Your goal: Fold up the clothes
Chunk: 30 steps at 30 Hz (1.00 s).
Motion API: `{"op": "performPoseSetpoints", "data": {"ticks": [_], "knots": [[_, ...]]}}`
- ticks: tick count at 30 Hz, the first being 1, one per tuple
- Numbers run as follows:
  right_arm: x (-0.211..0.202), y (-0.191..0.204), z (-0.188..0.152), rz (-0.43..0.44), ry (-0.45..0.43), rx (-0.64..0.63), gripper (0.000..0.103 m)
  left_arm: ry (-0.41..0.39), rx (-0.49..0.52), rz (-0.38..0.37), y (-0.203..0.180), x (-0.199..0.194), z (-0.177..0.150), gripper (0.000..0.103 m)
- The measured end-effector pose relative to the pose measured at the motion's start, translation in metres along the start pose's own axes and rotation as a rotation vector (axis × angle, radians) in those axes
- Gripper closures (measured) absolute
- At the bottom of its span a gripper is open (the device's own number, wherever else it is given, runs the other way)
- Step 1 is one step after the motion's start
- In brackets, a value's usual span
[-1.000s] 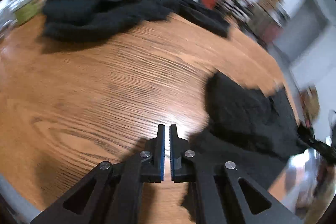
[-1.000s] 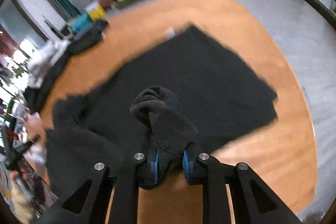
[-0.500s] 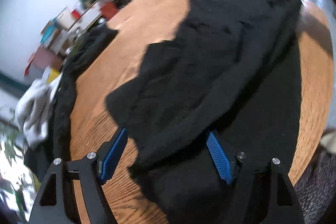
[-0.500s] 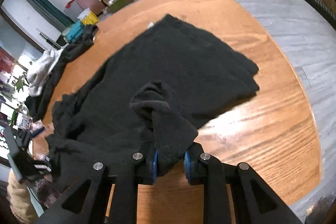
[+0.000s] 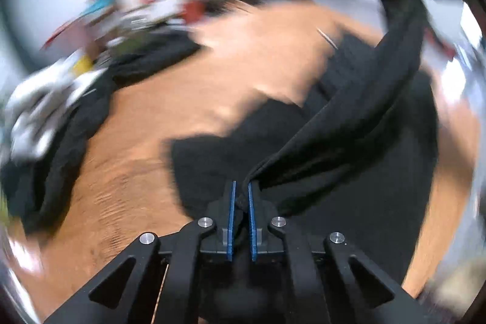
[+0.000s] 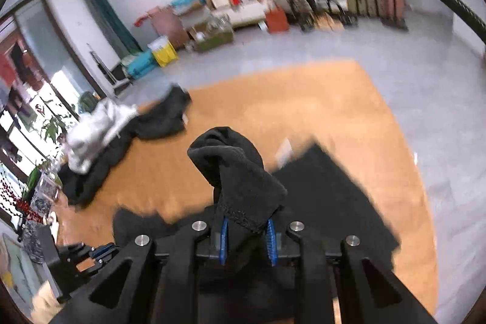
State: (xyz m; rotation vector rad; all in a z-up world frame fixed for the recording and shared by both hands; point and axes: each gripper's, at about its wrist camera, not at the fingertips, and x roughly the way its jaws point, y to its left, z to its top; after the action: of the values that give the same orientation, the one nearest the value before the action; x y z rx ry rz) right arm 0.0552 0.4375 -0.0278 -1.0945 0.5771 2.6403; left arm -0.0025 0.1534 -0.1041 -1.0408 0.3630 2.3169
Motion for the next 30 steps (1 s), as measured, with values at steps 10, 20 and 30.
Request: {"op": "performPoseSetpoints", "data": {"ticks": [10, 20, 30], "knots": [[0.008, 0.028, -0.022, 0.051, 0.019, -0.070, 0.082, 0.090, -0.031, 0.043, 0.006, 0.001, -0.025, 0.096], [0.073, -0.101, -0.113, -0.105, 0.294, 0.232, 0.081, 0.176, 0.040, 0.003, -0.029, 0.012, -0.036, 0.096], [0.033, -0.123, -0.101, -0.335, 0.266, 0.195, 0.049, 0.330, 0.005, -0.077, -0.011, 0.008, -0.050, 0.048]]}}
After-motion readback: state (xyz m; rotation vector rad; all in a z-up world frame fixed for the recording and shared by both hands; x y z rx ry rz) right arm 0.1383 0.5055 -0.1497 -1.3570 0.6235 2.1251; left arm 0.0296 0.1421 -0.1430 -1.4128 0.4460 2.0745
